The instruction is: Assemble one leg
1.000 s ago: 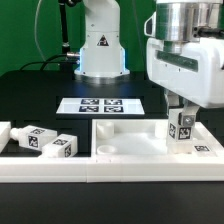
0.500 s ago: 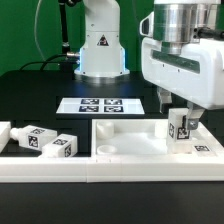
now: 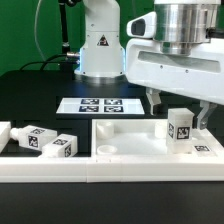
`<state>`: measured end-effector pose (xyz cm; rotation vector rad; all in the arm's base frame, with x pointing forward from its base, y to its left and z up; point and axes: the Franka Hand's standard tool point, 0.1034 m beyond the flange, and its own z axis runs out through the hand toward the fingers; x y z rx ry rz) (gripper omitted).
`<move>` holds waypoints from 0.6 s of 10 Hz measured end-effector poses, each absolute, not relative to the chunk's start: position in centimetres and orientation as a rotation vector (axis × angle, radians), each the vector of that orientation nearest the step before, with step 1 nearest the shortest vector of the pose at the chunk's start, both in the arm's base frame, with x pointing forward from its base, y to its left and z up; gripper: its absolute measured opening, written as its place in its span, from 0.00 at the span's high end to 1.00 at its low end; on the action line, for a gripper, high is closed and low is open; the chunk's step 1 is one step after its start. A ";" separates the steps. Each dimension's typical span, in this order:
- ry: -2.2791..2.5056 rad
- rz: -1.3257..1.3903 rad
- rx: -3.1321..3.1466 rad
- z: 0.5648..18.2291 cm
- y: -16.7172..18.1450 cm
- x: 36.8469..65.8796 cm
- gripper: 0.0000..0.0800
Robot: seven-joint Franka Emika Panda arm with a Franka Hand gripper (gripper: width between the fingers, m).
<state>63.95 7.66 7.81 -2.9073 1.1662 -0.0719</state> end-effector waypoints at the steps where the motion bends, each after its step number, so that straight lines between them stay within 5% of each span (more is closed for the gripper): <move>1: 0.969 -0.078 -2.990 7.8 7.6 64.0 0.19; 6: 0.330 -0.080 -3.152 7.7 7.7 64.0 0.19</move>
Offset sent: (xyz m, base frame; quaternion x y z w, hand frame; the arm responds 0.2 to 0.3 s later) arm 0.0000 0.0000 0.0000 0.0000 0.0000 -0.1296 0.9916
